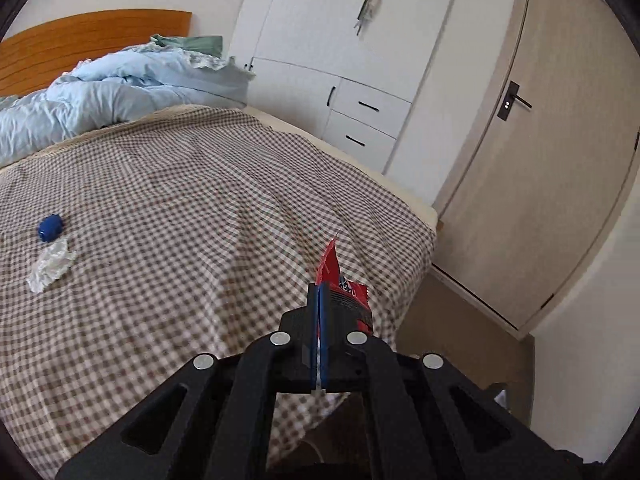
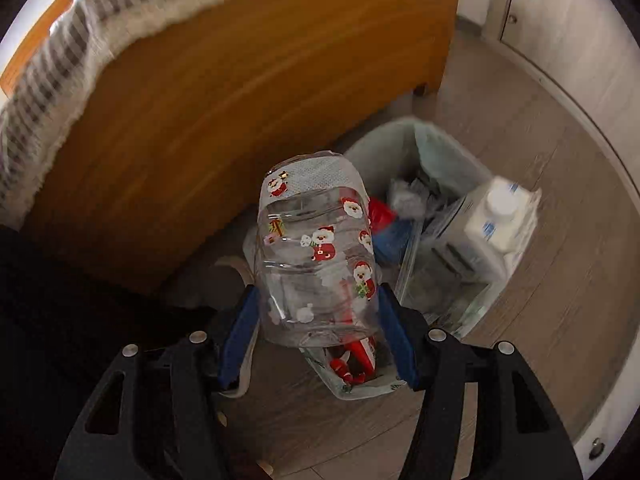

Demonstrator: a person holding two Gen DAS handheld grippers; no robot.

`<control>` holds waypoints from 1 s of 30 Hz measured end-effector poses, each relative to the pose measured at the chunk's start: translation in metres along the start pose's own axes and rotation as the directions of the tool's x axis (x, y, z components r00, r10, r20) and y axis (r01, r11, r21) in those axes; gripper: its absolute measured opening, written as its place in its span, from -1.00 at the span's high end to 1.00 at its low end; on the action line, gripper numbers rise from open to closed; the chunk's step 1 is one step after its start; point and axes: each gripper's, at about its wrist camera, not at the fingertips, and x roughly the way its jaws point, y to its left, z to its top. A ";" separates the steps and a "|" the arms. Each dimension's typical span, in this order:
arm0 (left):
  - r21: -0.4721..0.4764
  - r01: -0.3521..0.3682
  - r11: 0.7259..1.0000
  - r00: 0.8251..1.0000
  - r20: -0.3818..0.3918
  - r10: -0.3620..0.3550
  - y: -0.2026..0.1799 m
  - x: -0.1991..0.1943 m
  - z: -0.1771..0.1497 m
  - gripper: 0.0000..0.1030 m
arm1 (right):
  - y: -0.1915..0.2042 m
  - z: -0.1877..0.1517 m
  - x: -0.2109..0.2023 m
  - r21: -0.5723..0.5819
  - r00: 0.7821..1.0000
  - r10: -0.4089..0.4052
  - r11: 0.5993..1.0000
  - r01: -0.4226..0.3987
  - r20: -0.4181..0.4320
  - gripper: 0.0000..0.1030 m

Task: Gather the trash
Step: 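Carry the Santa bottle and red wrapper over to the floor bin, then open both grippers over the bin to drop the bottle and wrapper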

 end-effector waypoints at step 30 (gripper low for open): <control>0.083 0.193 0.978 0.878 -0.459 -0.134 -0.166 0.198 -0.085 1.00 | -0.093 0.002 0.027 0.154 0.972 0.229 0.964 -0.218 -0.052 -0.65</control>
